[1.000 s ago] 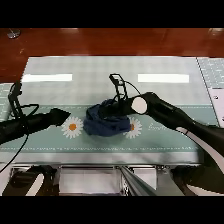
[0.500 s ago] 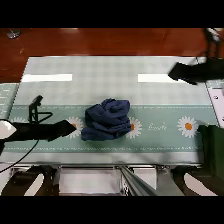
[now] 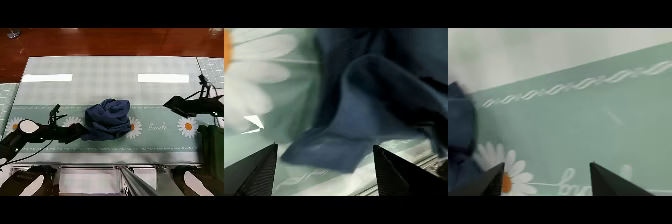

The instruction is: Fold the shirts.

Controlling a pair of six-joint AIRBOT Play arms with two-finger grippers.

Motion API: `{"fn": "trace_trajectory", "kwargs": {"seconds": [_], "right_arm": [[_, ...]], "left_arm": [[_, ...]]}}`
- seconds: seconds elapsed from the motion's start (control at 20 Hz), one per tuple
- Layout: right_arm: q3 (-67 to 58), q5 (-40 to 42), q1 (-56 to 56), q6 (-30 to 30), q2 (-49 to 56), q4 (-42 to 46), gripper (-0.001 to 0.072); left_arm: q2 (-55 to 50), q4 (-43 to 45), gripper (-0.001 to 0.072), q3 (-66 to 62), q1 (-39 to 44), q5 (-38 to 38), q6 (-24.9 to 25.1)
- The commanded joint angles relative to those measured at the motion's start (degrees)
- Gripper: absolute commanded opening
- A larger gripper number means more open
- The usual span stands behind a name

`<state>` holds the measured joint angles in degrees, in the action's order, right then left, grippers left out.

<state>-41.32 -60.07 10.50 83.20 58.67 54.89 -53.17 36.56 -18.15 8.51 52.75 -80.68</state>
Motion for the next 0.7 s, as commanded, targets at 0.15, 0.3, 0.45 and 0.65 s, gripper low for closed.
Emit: {"fn": "trace_trajectory", "kwargs": {"seconds": [0.15,0.3,0.45,0.65], "right_arm": [[1.36,8.85,-11.98,-3.56,6.08,-9.84,0.0618],[-2.71,10.12,-16.59,-3.98,11.80,-9.94,0.0618],[-7.91,10.29,-19.69,-3.98,18.36,-11.04,0.0618],[-13.18,7.21,-23.76,-4.46,26.03,-12.68,0.0618]], "left_arm": [[-6.23,-13.09,0.0698,0.35,5.55,-8.79,8.26],[-6.19,-13.31,0.0023,-0.04,5.55,-6.56,14.29],[-6.12,-13.31,0.0023,-0.35,5.55,-5.62,15.32],[-6.12,-13.51,0.0023,-0.35,5.55,-5.51,15.28]]}}
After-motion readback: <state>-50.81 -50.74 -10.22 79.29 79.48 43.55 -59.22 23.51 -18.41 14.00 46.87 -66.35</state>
